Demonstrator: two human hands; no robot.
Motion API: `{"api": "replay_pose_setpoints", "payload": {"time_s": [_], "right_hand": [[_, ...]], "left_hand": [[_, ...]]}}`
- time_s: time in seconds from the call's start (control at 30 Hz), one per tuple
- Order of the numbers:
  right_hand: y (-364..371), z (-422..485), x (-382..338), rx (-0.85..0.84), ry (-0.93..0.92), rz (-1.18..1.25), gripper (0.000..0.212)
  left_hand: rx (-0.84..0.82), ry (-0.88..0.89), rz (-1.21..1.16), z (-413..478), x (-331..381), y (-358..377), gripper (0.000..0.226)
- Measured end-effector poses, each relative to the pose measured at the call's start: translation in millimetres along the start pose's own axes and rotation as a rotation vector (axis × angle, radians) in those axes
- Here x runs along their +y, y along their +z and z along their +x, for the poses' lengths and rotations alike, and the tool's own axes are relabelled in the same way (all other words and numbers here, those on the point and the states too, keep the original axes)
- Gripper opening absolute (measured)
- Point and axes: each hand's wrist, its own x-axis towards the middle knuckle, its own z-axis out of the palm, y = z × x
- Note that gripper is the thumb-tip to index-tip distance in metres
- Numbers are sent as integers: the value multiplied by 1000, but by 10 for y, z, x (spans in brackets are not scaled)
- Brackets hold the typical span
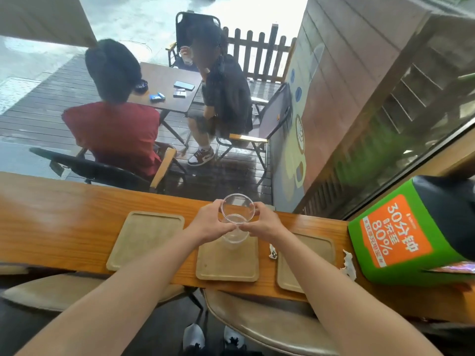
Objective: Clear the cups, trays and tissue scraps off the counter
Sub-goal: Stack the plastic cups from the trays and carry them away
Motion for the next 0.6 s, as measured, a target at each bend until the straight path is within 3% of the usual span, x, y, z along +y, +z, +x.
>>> {"api": "replay_pose_setpoints", "payload": {"time_s": [0.2, 0.37, 0.5, 0.6], "right_hand": [[185, 79, 193, -4, -24, -105, 61], [337, 184, 353, -42, -20, -129, 57], [414, 216, 464, -53, -30, -95, 55], [449, 239, 506, -33, -42, -73, 59]], "left_hand": [[-11, -96, 59, 41, -221, 256, 61], [-87, -229, 55, 53, -358, 427, 94], [-77, -190, -5, 45, -456, 530, 65], [-47, -177, -45, 33, -512, 576, 61]]}}
